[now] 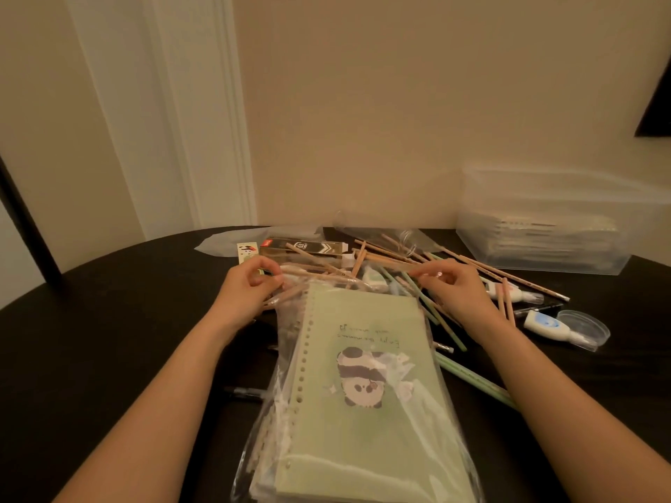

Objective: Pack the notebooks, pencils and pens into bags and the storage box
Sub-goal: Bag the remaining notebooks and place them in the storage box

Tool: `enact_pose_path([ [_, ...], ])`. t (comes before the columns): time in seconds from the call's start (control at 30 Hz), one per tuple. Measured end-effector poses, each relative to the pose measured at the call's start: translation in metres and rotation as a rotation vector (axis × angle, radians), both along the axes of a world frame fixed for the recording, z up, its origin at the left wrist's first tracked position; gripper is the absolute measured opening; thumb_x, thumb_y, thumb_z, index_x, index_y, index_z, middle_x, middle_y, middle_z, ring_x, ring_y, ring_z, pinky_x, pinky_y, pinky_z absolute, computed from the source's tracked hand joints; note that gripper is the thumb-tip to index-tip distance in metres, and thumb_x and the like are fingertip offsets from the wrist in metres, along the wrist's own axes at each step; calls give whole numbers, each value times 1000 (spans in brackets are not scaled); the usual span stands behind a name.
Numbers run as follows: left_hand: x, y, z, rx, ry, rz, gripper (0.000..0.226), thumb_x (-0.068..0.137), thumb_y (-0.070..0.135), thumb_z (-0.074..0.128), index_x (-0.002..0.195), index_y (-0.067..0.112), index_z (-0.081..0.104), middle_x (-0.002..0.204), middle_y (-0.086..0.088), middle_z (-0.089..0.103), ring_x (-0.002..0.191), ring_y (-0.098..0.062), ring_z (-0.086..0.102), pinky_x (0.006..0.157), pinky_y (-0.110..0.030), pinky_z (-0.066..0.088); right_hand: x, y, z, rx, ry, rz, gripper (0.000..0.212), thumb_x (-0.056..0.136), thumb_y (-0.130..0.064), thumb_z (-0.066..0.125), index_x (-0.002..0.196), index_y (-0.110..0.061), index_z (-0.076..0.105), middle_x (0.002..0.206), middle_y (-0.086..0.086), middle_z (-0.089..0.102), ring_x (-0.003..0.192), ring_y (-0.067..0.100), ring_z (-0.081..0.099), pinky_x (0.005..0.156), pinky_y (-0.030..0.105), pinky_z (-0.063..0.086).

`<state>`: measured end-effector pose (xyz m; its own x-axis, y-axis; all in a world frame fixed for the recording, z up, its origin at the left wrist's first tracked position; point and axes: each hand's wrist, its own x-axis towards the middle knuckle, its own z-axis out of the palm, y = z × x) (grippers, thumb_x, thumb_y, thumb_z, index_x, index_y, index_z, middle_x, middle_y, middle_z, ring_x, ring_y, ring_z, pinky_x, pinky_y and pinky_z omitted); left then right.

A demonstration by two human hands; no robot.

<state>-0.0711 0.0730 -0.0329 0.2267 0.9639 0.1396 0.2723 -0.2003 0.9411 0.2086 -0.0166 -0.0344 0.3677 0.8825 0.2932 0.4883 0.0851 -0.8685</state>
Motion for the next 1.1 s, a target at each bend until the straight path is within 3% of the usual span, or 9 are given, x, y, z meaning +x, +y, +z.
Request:
enact_pose_path([
  [0.07, -1, 0, 1, 50, -10, 40, 10, 91, 15, 59, 83, 19, 64, 90, 3, 60, 78, -14, 52, 59, -28, 41, 2, -3, 1, -14, 46, 15, 21, 91, -8, 58, 87, -20, 74, 79, 7, 65, 67, 30, 53, 62, 33, 47],
  [0.17, -5, 1, 1, 12, -79, 31, 13, 93, 12, 56, 86, 15, 67, 64, 2, 46, 56, -11, 40, 49, -23, 36, 0, -8, 3, -90, 319, 109, 25, 96, -4, 46, 91, -12, 70, 58, 2, 51, 49, 13, 42, 45, 21, 39],
  [0.23, -7, -1, 1, -83, -178, -14, 20, 95, 8, 50, 85, 12, 67, 52, 3, 42, 46, -10, 37, 41, -20, 31, -3, -10, 8, -117, 529, 158, 26, 98, -5, 41, 91, -8, 66, 66, 8, 57, 51, 13, 52, 47, 23, 46],
  [0.33, -5, -7, 8, -246, -295, -31, 25, 97, 14, 43, 84, 10, 63, 59, -2, 56, 52, -13, 59, 42, -19, 40, -6, -13, 16, -166, 649, 156, 28, 99, -17, 40, 92, -3, 64, 81, 14, 70, 66, 19, 67, 60, 27, 53],
  [0.5, 4, -19, 21, -314, -287, 46, 41, 94, 45, 46, 85, 7, 60, 75, -11, 67, 69, -20, 68, 52, -23, 52, -11, -16, 19, -233, 456, 77, 31, 96, -34, 50, 91, -7, 64, 81, 10, 69, 70, 17, 67, 60, 27, 52],
  [0.63, 4, -20, 21, -282, -197, 79, 12, 85, 19, 66, 92, 10, 62, 89, -10, 67, 75, -16, 67, 55, -21, 54, -6, -19, 19, -263, 356, 131, 4, 89, -13, 62, 89, -9, 64, 79, 7, 66, 66, 13, 65, 57, 23, 53],
  [0.73, -3, -19, 22, -337, -204, 13, 12, 83, 5, 66, 90, 10, 59, 86, -12, 66, 75, -18, 66, 56, -22, 57, -3, -22, 21, -305, 325, 199, 5, 87, -5, 62, 86, -9, 62, 73, 6, 64, 61, 12, 63, 56, 23, 53],
  [0.93, -10, -19, 24, -371, -94, -146, 10, 87, 3, 60, 85, 13, 59, 75, -6, 62, 69, -14, 62, 62, -25, 54, 1, -25, 23, -391, 256, 286, 9, 87, 0, 61, 94, -6, 60, 76, 8, 65, 67, 15, 65, 62, 27, 55],
  [1.1, -8, -21, 24, -212, 208, -98, 11, 87, 5, 57, 79, 11, 62, 80, -7, 59, 73, -17, 52, 65, -26, 43, -4, -26, 22, -423, -59, 285, 6, 88, -8, 63, 91, -12, 61, 78, 2, 66, 71, 11, 64, 66, 24, 52],
])
